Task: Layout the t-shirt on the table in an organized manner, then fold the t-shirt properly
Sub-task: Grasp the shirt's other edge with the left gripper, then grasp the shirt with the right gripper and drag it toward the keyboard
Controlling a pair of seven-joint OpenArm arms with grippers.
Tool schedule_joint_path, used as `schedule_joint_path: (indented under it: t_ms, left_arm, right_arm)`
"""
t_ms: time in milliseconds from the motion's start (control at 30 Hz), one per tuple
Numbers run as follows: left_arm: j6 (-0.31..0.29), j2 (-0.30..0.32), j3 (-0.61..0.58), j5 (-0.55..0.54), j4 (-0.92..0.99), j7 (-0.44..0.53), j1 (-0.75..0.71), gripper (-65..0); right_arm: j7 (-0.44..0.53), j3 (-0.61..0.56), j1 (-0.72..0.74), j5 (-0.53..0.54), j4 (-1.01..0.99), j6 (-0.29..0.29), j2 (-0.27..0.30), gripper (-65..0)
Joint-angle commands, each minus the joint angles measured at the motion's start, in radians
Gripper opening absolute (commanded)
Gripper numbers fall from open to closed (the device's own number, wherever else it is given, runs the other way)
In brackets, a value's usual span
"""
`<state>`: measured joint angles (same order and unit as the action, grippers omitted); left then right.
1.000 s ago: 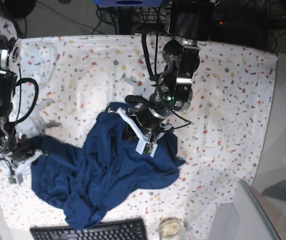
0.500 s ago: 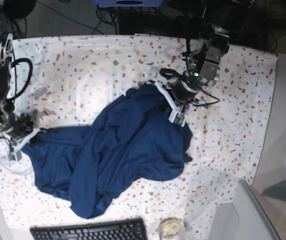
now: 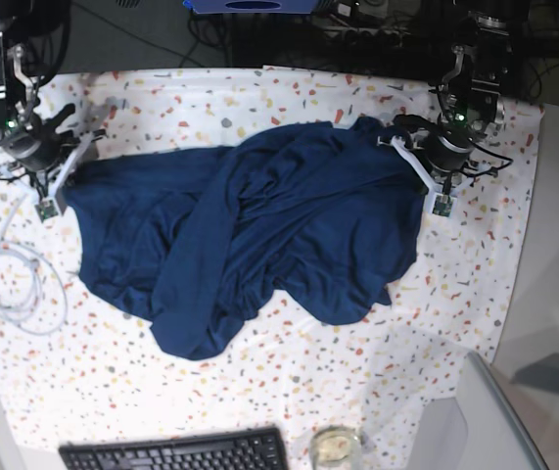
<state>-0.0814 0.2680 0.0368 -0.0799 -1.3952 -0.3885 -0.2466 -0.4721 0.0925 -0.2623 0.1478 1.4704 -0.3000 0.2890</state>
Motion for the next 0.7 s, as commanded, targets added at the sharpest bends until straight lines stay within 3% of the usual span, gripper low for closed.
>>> schedule_joint_path:
  t_ms: [0, 133, 200, 300, 400, 500, 600, 667]
  left_arm:
    - [0.001, 0.004, 0.010, -0.005, -0.037, 0.021, -0.003, -65.0]
    - [0.001, -0.005, 0.021, -0.005, -0.120, 0.023, -0.049, -65.0]
    - [0.001, -0.020, 0.022, -0.007, -0.160, 0.023, -0.067, -65.0]
    - [0.001, -0.039, 0.074, -0.007, -0.206, 0.023, -0.104, -65.0]
    - [-0.001, -0.074, 0.160, -0.007, -0.233, 0.023, -0.142, -65.0]
    - [-0.018, -0.098, 0.254, -0.007, -0.238, 0.026, -0.185, -65.0]
    - [-0.096, -0.158, 0.381, -0.007, -0.230, 0.026, -0.213, -65.0]
    - [-0.182, -0.210, 0.473, -0.007, -0.226, 0.027, -0.216, -65.0]
  right_arm:
    - [0.028, 0.010, -0.010, 0.011, 0.091, 0.014, -0.003, -64.4]
    - [0.016, 0.000, -0.087, 0.009, 0.313, 0.015, -0.084, -63.3]
    - [-0.043, -0.003, -0.084, 0.011, 0.373, 0.015, -0.147, -60.2]
    - [-0.159, -0.017, -0.045, 0.011, 0.398, 0.011, -0.256, -44.6]
    - [-0.215, -0.041, -0.009, 0.011, 0.361, -0.054, -0.308, -31.1]
    - [-0.219, -0.052, 0.021, 0.011, 0.296, -0.121, -0.351, -32.4]
    - [-0.219, -0.052, 0.047, 0.011, 0.220, -0.129, -0.377, -31.7]
    - [-0.219, -0.052, 0.064, 0.013, 0.174, -0.129, -0.380, -31.5]
